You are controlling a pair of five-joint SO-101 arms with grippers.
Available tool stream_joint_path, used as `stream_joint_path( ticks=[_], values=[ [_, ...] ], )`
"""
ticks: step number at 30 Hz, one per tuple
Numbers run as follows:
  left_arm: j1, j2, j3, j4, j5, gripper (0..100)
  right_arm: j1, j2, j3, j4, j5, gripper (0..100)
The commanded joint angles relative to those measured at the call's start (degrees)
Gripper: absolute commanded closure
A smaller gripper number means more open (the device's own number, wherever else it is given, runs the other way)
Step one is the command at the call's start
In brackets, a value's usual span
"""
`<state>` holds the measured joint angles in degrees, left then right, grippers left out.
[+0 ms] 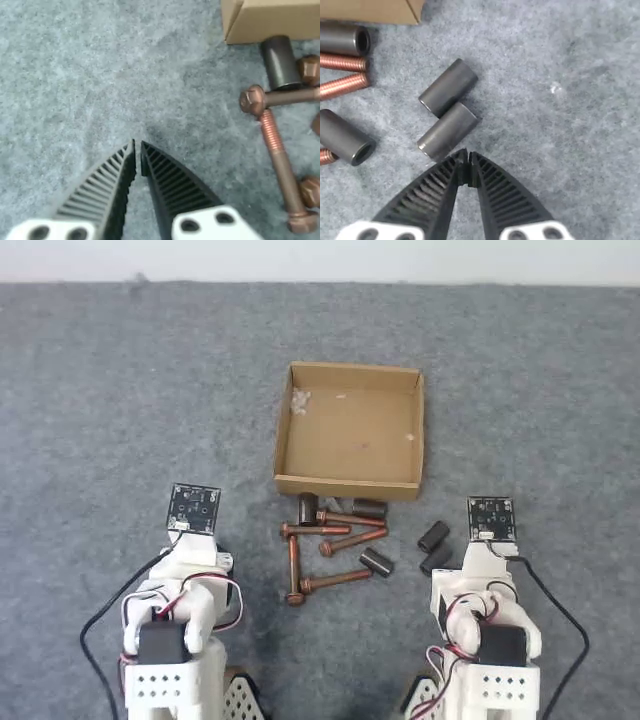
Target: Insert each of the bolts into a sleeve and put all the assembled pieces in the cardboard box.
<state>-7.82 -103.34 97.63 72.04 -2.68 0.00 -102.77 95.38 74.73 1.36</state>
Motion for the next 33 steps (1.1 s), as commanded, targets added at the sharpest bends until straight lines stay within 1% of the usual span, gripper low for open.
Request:
stream_joint_path(
  ticks=[1, 22, 30, 33],
  values=[
    [0.62, -0.88, -1.1, 0.18, 0.0, 98, 0.57, -0.92, 1.05, 0.31, 0.62, 99.2],
    [0.7, -0.97, -1.19, -0.18, -0.09, 98, 0.31, -0.92, 1.05, -0.04, 0.62, 99.2],
    [0.26, -0.97, -6.2, -3.25, 0.0, 98, 1.01, -1.01, -3.69, -1.01, 0.35, 99.2],
    [0.18, -0.97, -7.25, -3.25, 0.0, 98, 4.35, -1.01, -5.1, -1.45, 0.26, 99.2]
  ],
)
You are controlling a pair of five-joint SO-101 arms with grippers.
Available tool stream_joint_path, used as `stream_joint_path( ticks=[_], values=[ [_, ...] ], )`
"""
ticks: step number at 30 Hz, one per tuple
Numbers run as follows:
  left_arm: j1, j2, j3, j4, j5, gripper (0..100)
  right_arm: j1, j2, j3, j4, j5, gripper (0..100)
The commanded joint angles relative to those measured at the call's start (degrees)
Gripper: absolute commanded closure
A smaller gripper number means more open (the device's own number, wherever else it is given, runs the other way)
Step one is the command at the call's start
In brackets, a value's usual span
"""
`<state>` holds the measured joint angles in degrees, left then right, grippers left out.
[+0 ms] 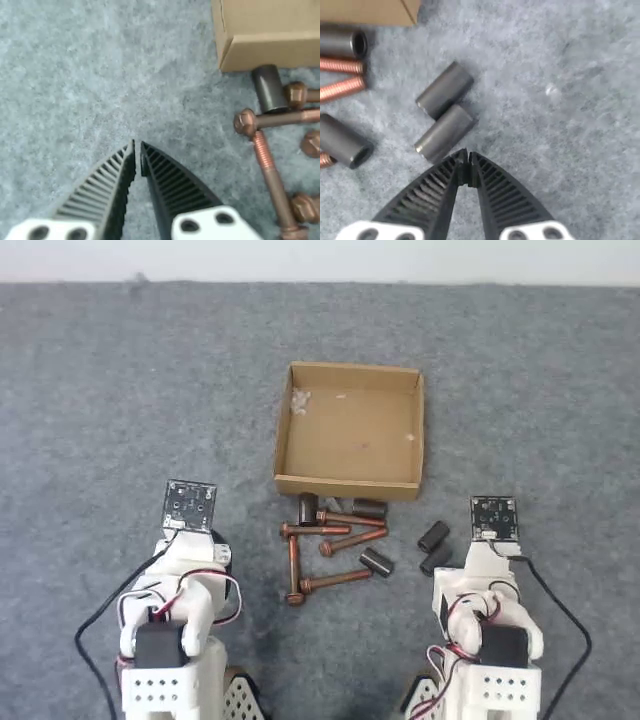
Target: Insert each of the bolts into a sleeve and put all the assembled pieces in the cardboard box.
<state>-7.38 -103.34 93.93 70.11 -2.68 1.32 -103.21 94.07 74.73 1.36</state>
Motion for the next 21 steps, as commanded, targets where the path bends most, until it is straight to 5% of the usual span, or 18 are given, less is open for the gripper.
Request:
stream_joint_path(
  ticks=[1, 14, 21],
  values=[
    [-0.26, -0.97, -3.74, -1.32, 0.0, 98, 3.82, -0.57, -3.6, -2.51, 0.26, 99.2],
    [7.38, -0.88, -4.53, -3.43, -5.36, 98, 1.54, -0.48, -3.69, -2.59, 0.88, 99.2],
    [1.67, -0.62, -8.4, -7.38, -1.05, 98, -3.12, -0.48, -3.96, -2.59, 13.27, 99.2]
  ],
)
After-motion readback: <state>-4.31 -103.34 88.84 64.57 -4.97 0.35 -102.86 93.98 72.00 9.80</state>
